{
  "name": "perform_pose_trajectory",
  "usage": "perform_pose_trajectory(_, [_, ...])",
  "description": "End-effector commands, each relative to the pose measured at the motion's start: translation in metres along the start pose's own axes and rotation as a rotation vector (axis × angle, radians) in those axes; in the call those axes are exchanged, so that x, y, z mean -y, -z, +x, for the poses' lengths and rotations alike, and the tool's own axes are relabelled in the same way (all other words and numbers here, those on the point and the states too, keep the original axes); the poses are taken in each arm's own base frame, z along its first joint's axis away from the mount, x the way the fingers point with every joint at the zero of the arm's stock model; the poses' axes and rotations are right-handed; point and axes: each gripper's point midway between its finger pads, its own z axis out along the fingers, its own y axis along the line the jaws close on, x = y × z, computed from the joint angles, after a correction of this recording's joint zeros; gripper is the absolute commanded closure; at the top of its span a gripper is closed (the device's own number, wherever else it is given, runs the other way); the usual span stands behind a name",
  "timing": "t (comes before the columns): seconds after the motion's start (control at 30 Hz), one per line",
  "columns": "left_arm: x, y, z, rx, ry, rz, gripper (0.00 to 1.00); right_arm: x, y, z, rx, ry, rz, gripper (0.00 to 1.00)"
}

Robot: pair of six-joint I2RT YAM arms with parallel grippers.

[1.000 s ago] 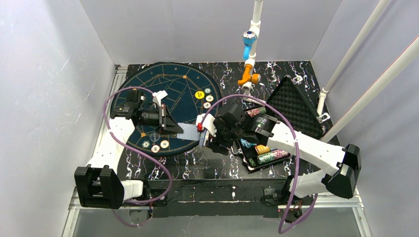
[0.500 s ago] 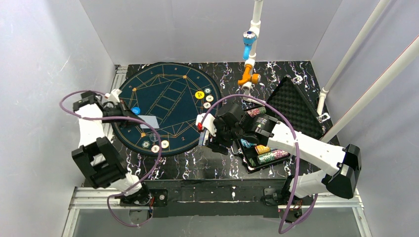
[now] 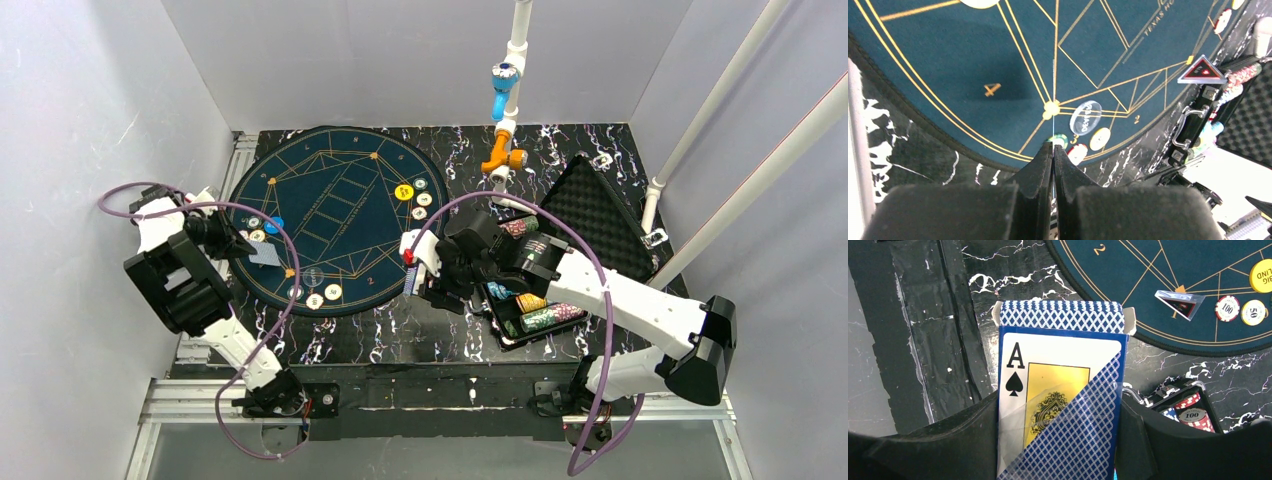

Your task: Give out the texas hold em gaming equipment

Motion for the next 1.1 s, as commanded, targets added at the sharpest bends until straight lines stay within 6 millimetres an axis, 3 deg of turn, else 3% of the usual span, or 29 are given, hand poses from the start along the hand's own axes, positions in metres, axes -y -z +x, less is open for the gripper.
perform_pose_trajectory(0.0, [-0.015,-0.005,-0.019,0.035,-0.018,-0.046,1.00,0.005,0.008,-0.017,0.076,0.018,0.024,0.99])
perform_pose_trajectory(0.47, [-0.051,-0.025,-0.035,0.032,-0.017,-0.139,1.00,0.003,0.002,-0.016,0.065,0.006,0.002,0.99])
perform_pose_trajectory(0.87, [0.021,0.010,-0.064,0.113,-0.166,0.034,1.00,0.002,0.001,-0.015,0.063,0.005,-0.004,0.99])
perform_pose_trajectory(1.07, [0.037,-0.003,-0.100,0.079,-0.267,0.019,1.00,0.001,-0.002,-0.014,0.058,-0.002,-0.013,0.99])
